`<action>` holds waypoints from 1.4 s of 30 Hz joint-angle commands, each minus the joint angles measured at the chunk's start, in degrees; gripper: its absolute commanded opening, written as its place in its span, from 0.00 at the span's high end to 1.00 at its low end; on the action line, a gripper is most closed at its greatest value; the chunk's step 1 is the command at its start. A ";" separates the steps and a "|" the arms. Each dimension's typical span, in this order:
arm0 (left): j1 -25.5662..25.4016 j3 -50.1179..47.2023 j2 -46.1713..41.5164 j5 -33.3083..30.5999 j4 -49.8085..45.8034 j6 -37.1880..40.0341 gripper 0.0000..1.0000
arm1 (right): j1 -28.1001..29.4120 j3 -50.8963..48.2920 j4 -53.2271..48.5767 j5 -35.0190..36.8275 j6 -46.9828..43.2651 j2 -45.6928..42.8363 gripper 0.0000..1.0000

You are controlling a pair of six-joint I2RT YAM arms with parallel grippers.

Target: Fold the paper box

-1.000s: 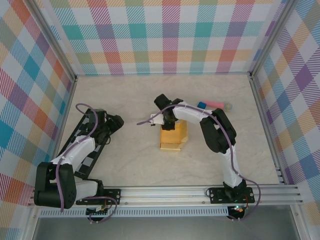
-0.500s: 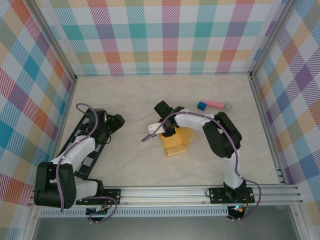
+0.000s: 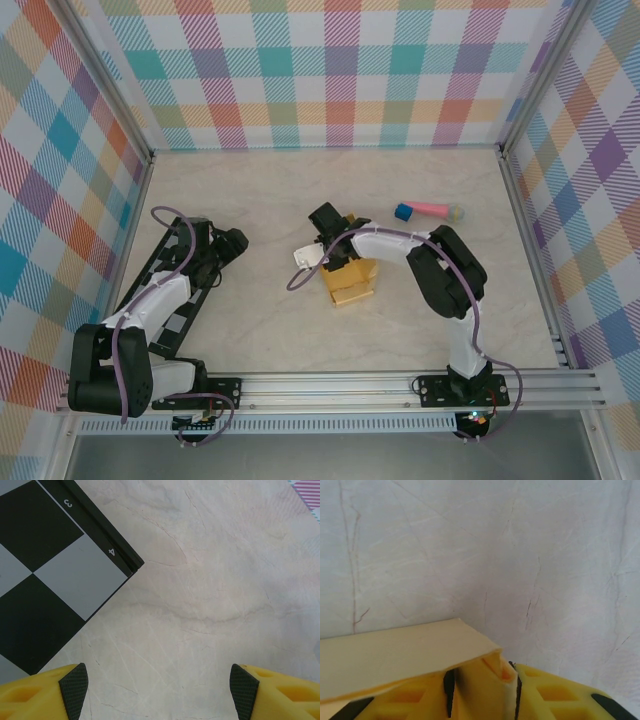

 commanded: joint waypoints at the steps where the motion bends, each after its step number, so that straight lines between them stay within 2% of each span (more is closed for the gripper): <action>1: 0.92 -0.07 -0.56 0.26 -0.18 -0.49 0.23 | 0.09 2.94 -6.08 -1.53 -1.67 -2.48 0.64; 13: 0.74 -0.09 1.19 2.65 1.13 1.71 0.23 | 1.74 4.77 -11.59 -0.27 -2.98 -8.12 0.60; 19: -2.98 0.63 1.68 5.49 6.74 6.83 0.24 | 3.98 4.73 -12.64 -2.70 4.66 -16.25 0.60; 22: -6.98 1.49 3.64 11.60 11.83 12.86 0.24 | 4.04 3.10 -9.19 -8.78 15.60 -24.30 0.55; 24: -9.52 4.72 6.47 14.87 10.37 16.83 0.24 | 4.06 0.56 -4.58 -10.45 23.86 -30.12 0.45; 25: -10.76 7.30 8.25 16.63 8.12 19.53 0.24 | 4.09 -1.33 -1.45 -9.91 28.59 -33.01 0.01; 28: -14.49 14.55 13.58 22.54 2.40 28.58 0.26 | 2.84 -4.30 0.56 -8.84 40.72 -39.26 0.00; 29: -15.64 16.32 15.06 24.66 1.18 31.41 0.26 | 1.68 -4.79 0.43 -8.12 47.32 -40.88 0.00; 30: -16.58 17.89 16.23 26.41 -0.09 33.99 0.26 | 0.36 -4.64 0.11 -4.61 56.29 -41.88 0.00; 32: -17.90 20.46 17.94 28.86 -2.58 37.77 0.26 | -2.68 -2.01 -6.22 8.61 78.26 -42.34 0.00; 33: -18.29 21.49 18.69 29.47 -3.66 39.04 0.26 | -5.89 0.67 -13.58 9.28 87.22 -41.80 0.00; 35: -18.49 21.74 19.46 29.51 -4.11 39.05 0.26 | -12.52 5.12 -24.19 -1.37 94.65 -39.64 0.00; 38: -18.49 19.72 19.66 28.39 -3.10 37.13 0.26 | -17.37 6.67 -30.58 -10.06 95.05 -36.55 0.00; 39: -18.49 19.04 19.73 24.60 -3.76 35.32 0.27 | -18.78 6.03 -30.88 -12.17 95.22 -35.87 0.00; 41: -18.41 19.12 20.26 12.01 -8.77 30.67 0.40 | -22.75 4.65 -30.56 -17.82 97.27 -34.38 0.00; 42: -18.22 19.08 20.64 5.12 -10.95 25.85 0.45 | -25.18 3.59 -29.75 -20.87 98.84 -33.48 0.01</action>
